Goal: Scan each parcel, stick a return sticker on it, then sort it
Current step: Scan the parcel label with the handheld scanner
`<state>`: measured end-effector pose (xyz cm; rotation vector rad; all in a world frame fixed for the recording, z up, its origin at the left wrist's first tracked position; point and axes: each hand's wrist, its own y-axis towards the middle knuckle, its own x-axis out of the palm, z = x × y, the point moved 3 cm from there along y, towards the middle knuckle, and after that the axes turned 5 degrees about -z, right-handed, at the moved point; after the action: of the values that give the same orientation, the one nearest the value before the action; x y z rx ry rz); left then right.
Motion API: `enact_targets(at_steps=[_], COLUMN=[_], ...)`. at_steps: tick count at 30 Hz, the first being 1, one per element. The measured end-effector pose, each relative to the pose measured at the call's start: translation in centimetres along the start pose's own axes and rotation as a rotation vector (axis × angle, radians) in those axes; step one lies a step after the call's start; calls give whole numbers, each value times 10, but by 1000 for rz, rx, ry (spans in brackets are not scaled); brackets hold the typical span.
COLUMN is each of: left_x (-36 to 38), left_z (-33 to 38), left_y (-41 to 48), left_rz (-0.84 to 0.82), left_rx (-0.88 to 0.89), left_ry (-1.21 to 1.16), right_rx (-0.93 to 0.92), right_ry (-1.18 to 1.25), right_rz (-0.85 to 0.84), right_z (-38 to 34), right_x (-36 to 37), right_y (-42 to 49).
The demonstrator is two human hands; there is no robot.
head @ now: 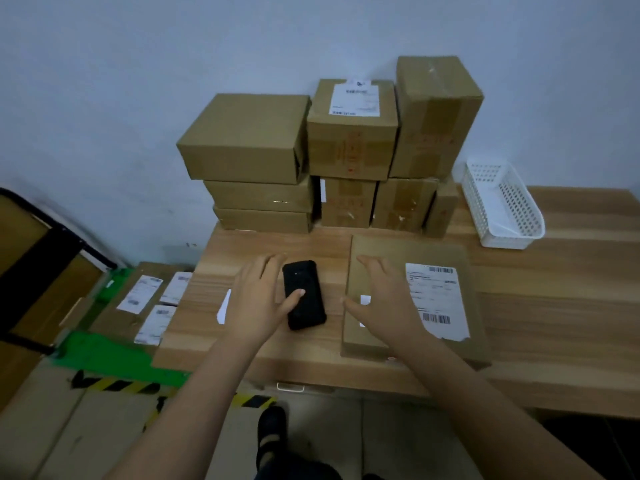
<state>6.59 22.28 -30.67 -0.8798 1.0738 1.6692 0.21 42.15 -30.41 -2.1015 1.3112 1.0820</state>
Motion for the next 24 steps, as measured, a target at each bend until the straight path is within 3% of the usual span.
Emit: enact_targets(at_steps=[7, 13, 18, 24], left_x=[25, 57, 77, 80], left_z=[-87, -150, -174, -178], left_y=[26, 53, 61, 72], left_rz=[-133, -312, -377, -391], left_rx=[9, 48, 119, 172], left_ry=[22, 51, 8, -56], right_rx=[94, 379, 661, 750], right_ry=[-30, -96, -138, -91], right_rz=[-91, -175, -181, -124], right_z=[-27, -20, -19, -19], right_x=[71, 139, 172, 178], right_y=[58, 88, 91, 97])
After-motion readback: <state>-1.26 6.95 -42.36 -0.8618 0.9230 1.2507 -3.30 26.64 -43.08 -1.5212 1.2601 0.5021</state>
